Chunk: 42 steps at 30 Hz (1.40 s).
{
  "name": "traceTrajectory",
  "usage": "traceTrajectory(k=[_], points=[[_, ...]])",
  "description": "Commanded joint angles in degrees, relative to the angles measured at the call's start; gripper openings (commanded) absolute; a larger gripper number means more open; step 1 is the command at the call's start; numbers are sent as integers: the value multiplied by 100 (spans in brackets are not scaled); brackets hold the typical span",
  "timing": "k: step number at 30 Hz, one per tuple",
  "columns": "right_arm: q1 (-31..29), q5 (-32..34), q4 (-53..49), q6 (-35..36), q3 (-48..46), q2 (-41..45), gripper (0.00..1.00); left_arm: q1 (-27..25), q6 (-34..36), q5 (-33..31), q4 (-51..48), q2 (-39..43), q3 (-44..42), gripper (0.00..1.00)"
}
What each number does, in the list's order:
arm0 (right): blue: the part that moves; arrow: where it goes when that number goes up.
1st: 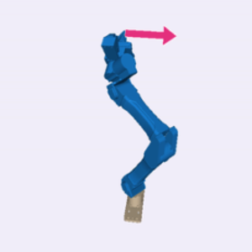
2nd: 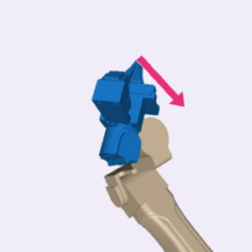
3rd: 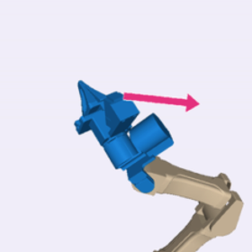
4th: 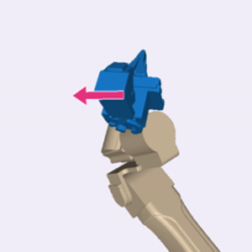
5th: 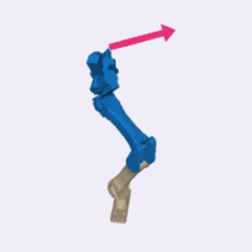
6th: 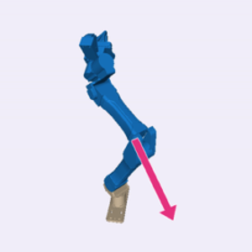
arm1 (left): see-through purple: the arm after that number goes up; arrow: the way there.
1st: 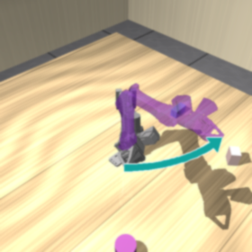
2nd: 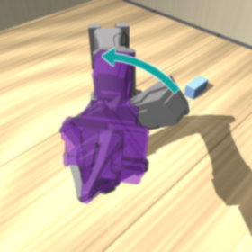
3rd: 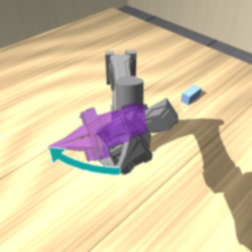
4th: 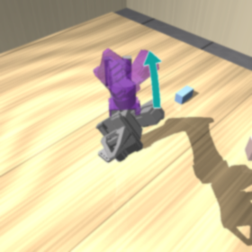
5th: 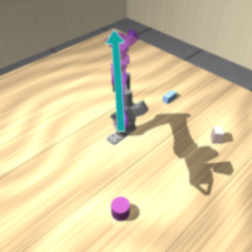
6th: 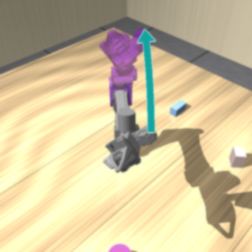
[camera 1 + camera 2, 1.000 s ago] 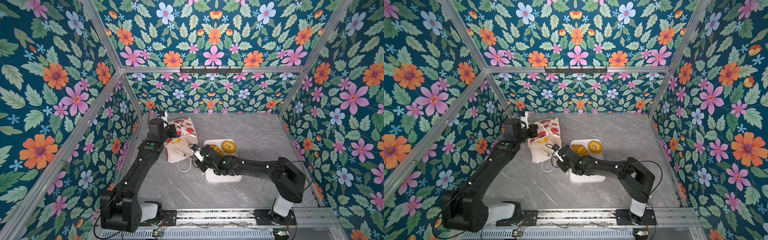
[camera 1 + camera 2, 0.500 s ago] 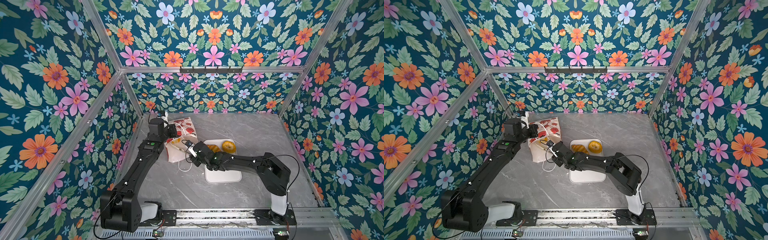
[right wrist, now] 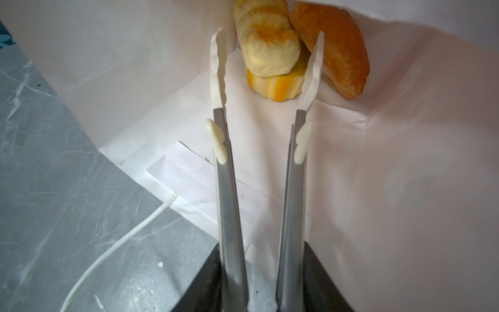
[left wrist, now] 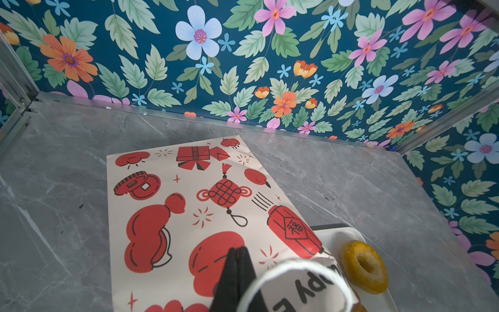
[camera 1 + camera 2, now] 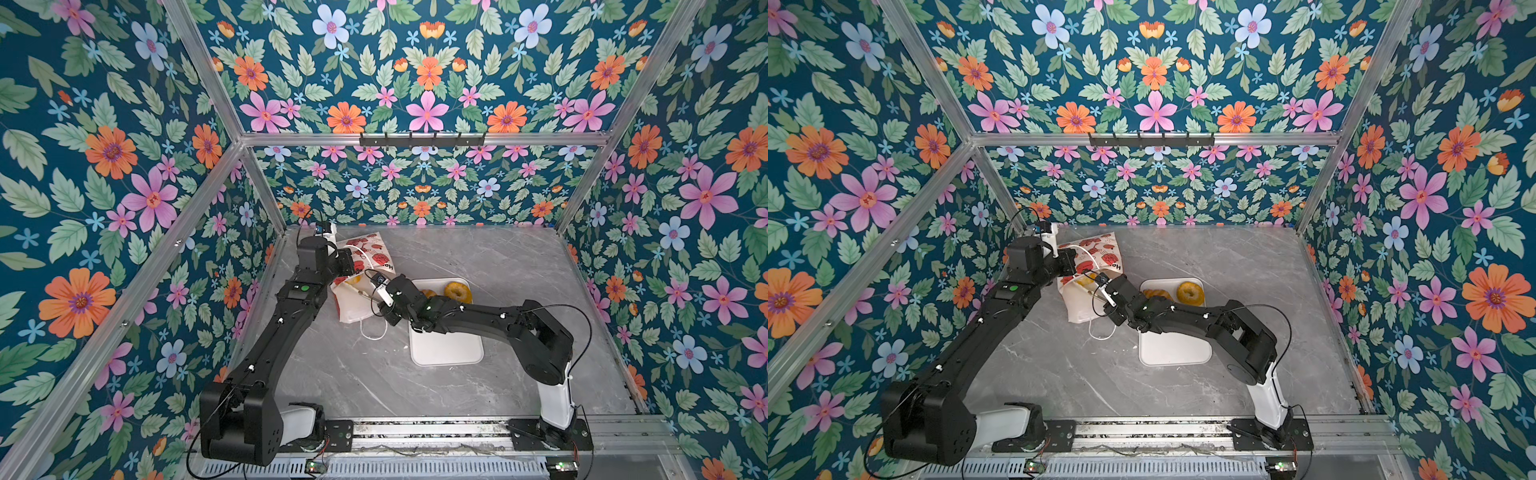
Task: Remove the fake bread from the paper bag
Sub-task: 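Close the tongs on the pale yellow bread roll inside the bag, then pull the bread roll out with the tongs and carry it over the tray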
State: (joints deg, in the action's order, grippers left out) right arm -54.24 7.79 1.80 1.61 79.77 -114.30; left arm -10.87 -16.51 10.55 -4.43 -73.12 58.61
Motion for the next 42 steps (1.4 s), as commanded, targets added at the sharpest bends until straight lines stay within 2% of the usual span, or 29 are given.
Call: traceTrajectory(k=[1, 14, 28, 33, 36, 42], points=[[-7, -135, 170, -112, -14, 0, 41, 6, 0, 5, 38, 43, -2, 0], [-24, -208, 243, -298, -25, -54, 40, 7, 2, -8, 38, 57, 1, 0], [-21, -75, 136, -249, 430, -354, 40, 9, 1, -18, 12, 78, -43, 0], [-17, -6, 35, -269, 556, -514, 35, 6, -2, -22, 12, 79, -43, 0], [-24, -5, 210, -263, 394, -404, 29, 6, -1, -18, 14, 63, -42, 0], [-24, -41, 448, -237, 15, -50, 25, 6, -23, -9, 51, 11, -69, 0]])
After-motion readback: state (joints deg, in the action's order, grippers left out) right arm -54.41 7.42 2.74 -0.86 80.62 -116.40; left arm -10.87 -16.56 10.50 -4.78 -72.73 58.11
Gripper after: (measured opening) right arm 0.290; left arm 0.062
